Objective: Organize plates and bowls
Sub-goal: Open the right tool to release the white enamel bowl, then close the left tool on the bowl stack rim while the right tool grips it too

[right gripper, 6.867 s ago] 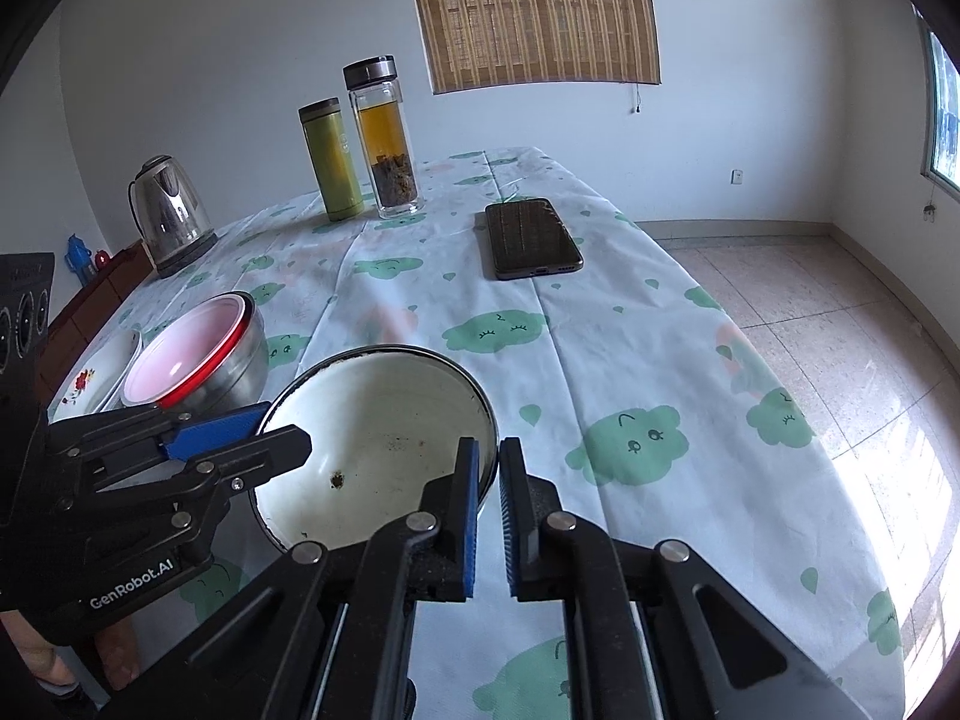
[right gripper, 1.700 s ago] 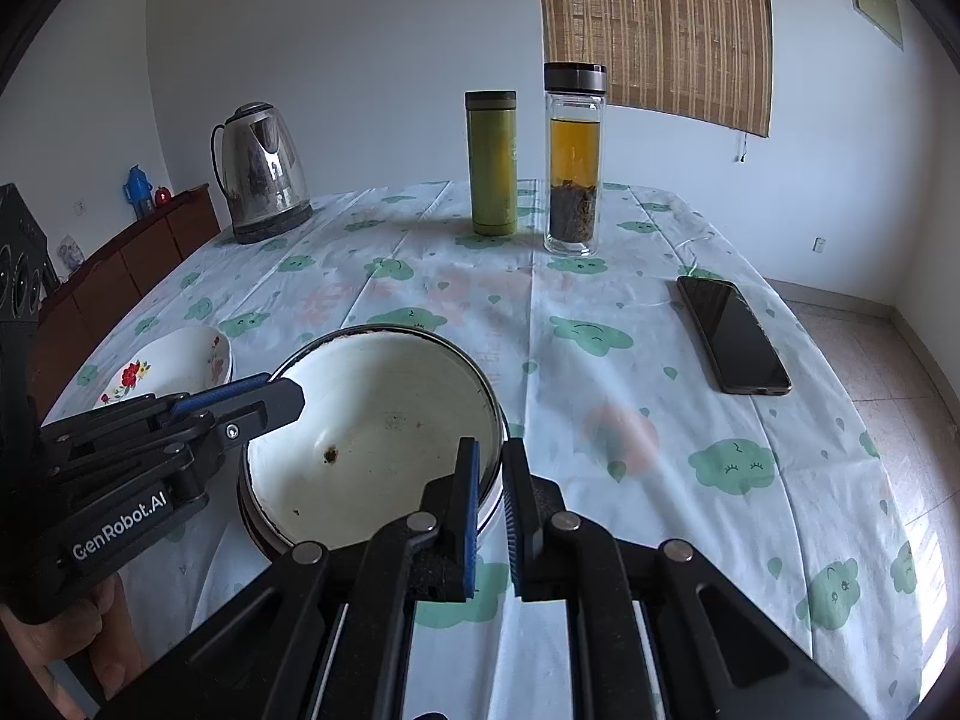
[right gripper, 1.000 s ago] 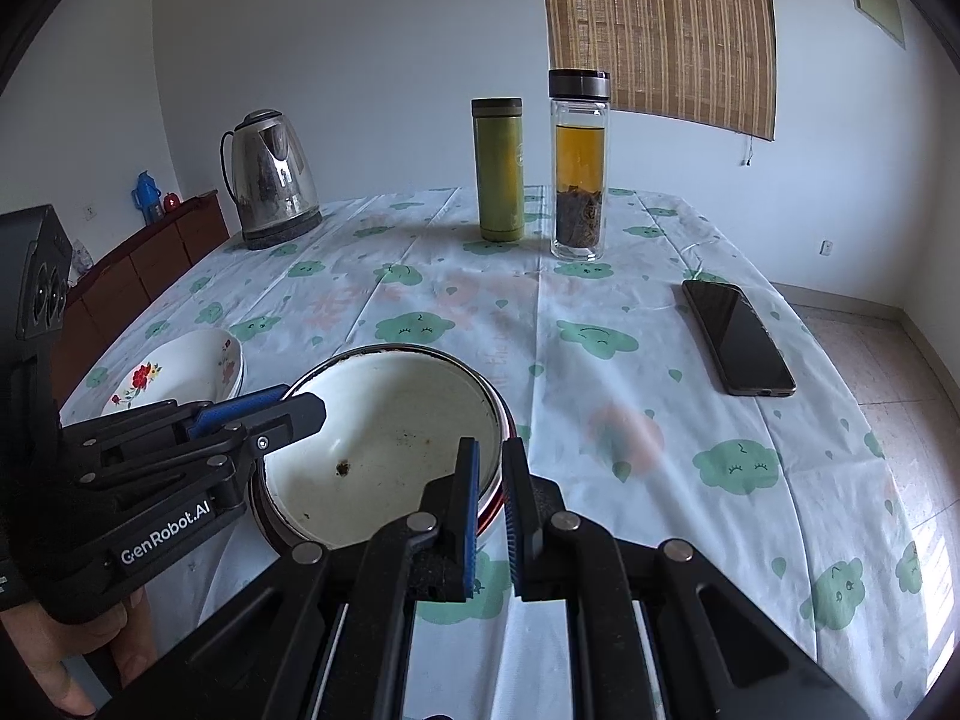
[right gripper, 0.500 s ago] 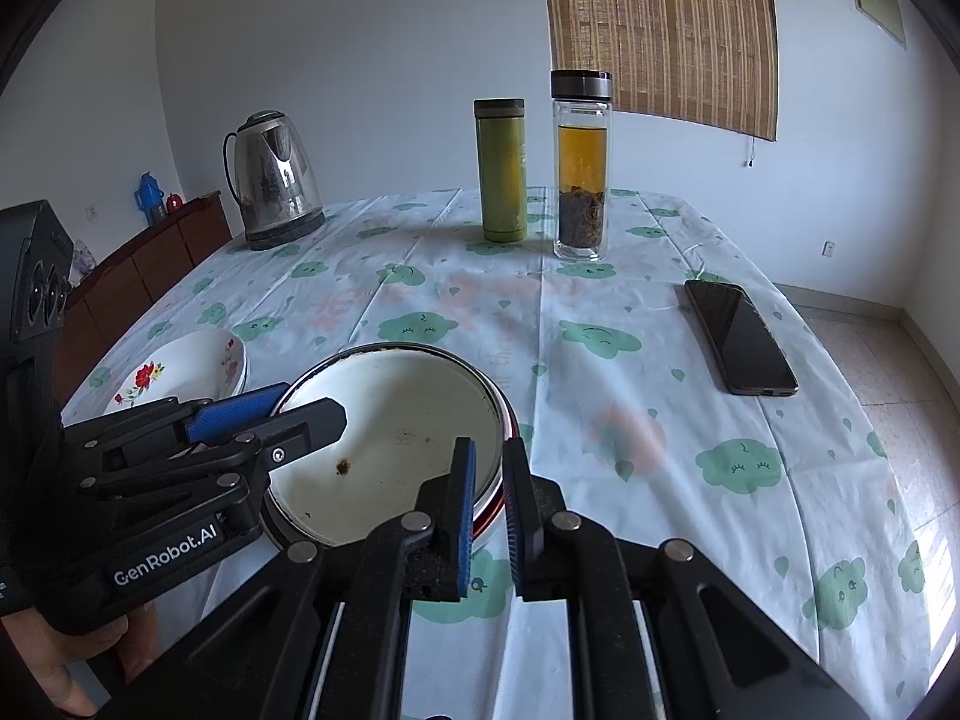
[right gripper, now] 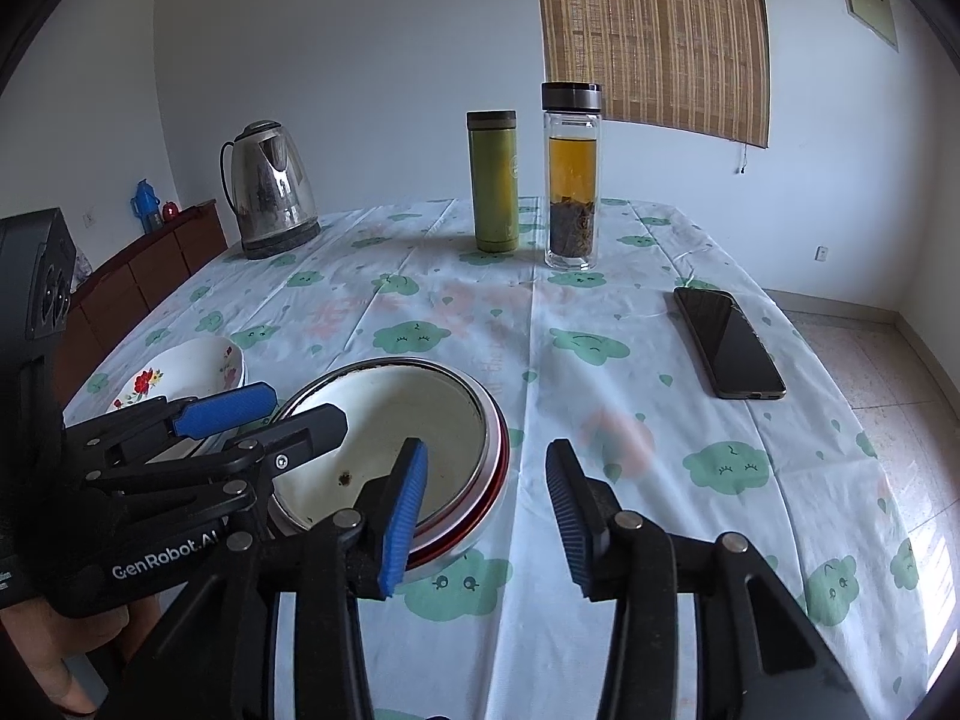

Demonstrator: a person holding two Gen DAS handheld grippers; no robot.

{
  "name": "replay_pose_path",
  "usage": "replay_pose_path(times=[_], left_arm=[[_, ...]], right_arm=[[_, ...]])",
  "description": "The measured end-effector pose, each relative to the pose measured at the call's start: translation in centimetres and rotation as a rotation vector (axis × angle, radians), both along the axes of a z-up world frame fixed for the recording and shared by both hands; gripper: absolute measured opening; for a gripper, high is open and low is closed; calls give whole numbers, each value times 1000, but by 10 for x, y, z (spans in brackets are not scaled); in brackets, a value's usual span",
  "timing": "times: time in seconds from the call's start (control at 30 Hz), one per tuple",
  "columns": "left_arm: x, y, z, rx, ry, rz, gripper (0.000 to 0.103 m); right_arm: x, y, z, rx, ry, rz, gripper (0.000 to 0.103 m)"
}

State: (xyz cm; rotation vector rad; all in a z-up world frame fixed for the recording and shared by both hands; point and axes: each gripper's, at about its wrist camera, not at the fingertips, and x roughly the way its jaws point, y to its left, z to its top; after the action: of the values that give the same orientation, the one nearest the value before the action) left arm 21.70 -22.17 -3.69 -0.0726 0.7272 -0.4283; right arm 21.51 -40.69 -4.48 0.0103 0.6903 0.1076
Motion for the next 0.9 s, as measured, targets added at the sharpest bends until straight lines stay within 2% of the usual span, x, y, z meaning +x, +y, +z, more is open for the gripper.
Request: replay_pose_path(times=[0.47, 0.9], left_arm=[[0, -1, -9, 1, 43, -10, 62], [4, -3, -20, 13, 95, -20, 59]], right_arm=[[5, -5, -8, 39, 24, -8, 44], [12, -7, -18, 118, 96, -20, 44]])
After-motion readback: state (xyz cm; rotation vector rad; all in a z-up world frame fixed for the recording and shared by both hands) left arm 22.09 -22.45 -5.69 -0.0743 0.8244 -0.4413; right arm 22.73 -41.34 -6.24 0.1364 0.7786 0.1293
